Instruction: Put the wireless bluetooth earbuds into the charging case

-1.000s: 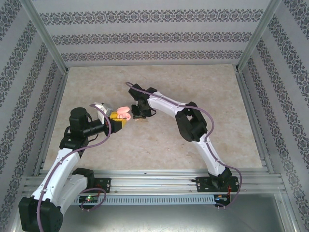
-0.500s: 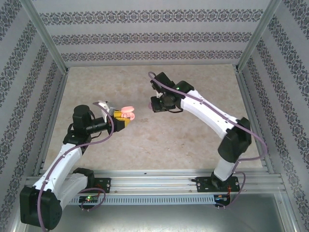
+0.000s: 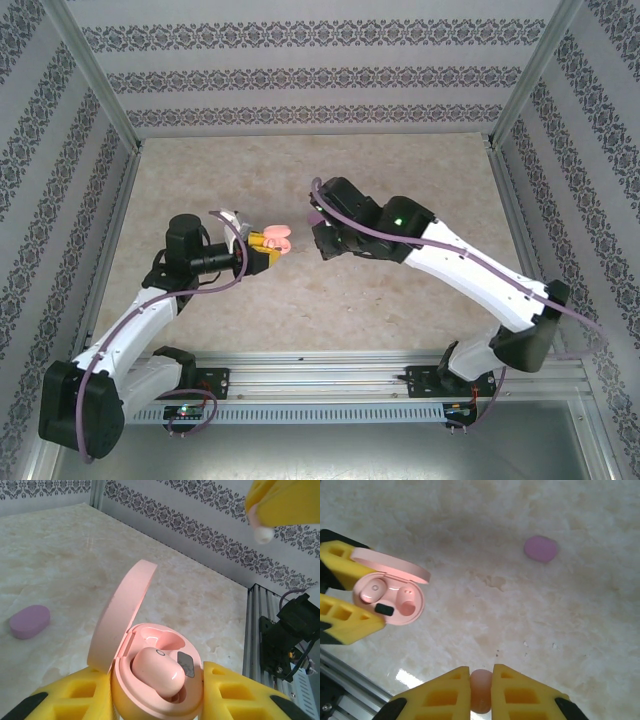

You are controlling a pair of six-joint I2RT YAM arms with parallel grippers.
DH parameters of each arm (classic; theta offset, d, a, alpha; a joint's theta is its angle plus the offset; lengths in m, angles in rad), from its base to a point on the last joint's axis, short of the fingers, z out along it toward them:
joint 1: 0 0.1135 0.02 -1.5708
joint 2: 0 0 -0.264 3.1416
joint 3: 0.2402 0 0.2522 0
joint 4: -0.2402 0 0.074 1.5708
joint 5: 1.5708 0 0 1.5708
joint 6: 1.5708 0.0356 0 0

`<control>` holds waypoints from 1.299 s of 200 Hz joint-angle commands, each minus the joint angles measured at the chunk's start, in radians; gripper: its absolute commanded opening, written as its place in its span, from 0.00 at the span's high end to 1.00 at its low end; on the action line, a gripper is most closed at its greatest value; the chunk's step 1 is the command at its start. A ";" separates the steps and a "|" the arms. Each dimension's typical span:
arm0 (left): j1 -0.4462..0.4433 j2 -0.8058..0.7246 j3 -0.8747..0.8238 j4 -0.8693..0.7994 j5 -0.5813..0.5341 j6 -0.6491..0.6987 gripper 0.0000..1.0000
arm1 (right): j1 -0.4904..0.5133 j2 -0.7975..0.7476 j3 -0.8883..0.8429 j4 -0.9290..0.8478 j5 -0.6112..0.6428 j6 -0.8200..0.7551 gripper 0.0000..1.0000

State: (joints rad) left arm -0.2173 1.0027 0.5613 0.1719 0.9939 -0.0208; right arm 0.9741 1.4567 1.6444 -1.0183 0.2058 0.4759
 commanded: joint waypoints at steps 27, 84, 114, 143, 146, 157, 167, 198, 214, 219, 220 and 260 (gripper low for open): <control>-0.039 -0.018 -0.016 0.144 0.012 -0.061 0.71 | 0.036 0.067 0.041 0.058 -0.042 -0.018 0.88; -0.044 -0.071 -0.032 0.121 0.020 -0.076 0.72 | 0.076 0.181 0.156 0.009 -0.027 -0.079 0.88; -0.049 -0.083 -0.053 0.155 0.026 -0.103 0.71 | 0.099 0.229 0.212 -0.044 0.015 -0.109 0.88; -0.054 -0.085 -0.060 0.177 0.029 -0.120 0.71 | 0.106 0.255 0.236 -0.070 0.031 -0.118 0.88; -0.055 -0.087 -0.060 0.176 0.029 -0.120 0.71 | 0.107 0.257 0.239 -0.071 0.033 -0.118 0.88; -0.055 -0.091 -0.060 0.171 0.029 -0.119 0.71 | 0.109 0.267 0.245 -0.077 0.035 -0.121 0.88; -0.055 -0.096 -0.059 0.169 0.029 -0.119 0.71 | 0.108 0.274 0.251 -0.082 0.040 -0.125 0.88; -0.055 -0.104 -0.059 0.164 0.029 -0.117 0.72 | 0.110 0.304 0.274 -0.101 0.048 -0.138 0.88; -0.055 -0.105 -0.059 0.165 0.029 -0.117 0.71 | 0.109 0.321 0.283 -0.111 0.059 -0.145 0.88; -0.054 -0.106 -0.059 0.164 0.029 -0.117 0.71 | 0.108 0.325 0.288 -0.116 0.063 -0.146 0.88; -0.054 -0.106 -0.059 0.164 0.029 -0.117 0.71 | 0.109 0.327 0.289 -0.117 0.064 -0.146 0.88; -0.055 -0.108 -0.058 0.165 0.032 -0.119 0.71 | 0.110 0.356 0.308 -0.137 0.079 -0.148 0.87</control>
State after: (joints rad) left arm -0.2619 0.9169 0.5037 0.2810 0.9905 -0.1295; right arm 1.0718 1.7866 1.9244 -1.1126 0.2470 0.3424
